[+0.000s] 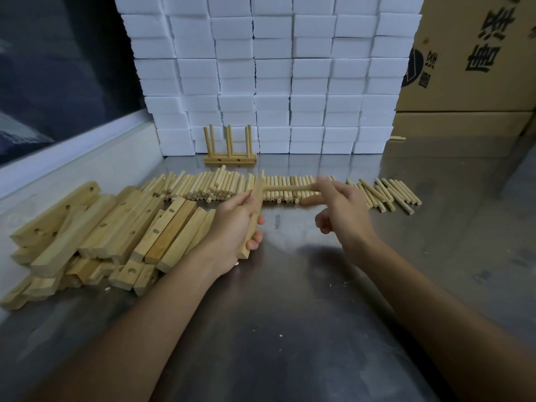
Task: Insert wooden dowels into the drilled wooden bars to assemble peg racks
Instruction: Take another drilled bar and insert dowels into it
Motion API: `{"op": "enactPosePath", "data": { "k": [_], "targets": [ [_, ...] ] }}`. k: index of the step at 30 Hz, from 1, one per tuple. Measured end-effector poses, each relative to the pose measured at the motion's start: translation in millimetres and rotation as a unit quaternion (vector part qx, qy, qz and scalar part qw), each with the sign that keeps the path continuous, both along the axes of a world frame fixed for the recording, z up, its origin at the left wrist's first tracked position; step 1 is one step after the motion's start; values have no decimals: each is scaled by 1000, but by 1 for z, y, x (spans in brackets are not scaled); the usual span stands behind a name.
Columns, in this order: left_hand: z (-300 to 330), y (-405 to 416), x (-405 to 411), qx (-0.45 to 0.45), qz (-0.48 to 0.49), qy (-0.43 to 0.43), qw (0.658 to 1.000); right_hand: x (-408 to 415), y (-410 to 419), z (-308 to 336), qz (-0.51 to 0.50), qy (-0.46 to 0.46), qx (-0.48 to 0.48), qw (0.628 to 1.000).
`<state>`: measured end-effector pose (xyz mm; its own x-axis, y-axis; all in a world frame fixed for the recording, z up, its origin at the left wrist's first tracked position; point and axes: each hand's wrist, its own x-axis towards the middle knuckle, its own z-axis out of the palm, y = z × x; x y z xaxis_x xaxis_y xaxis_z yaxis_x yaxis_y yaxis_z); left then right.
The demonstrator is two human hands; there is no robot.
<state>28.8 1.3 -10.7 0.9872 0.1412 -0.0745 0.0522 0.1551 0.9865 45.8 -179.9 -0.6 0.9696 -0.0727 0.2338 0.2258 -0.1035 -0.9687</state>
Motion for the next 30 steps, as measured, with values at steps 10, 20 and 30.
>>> {"op": "enactPosePath", "data": {
  "k": [10,20,30],
  "targets": [
    [7,14,2,-249,16,66,966,26,-18,-24,-140,-10,-379,915],
    [8,10,2,-215,20,66,974,62,-8,-18,-168,-14,-469,867],
    [8,8,1,-199,11,70,978,57,-11,-16,-208,-36,-390,896]
  ]
}}
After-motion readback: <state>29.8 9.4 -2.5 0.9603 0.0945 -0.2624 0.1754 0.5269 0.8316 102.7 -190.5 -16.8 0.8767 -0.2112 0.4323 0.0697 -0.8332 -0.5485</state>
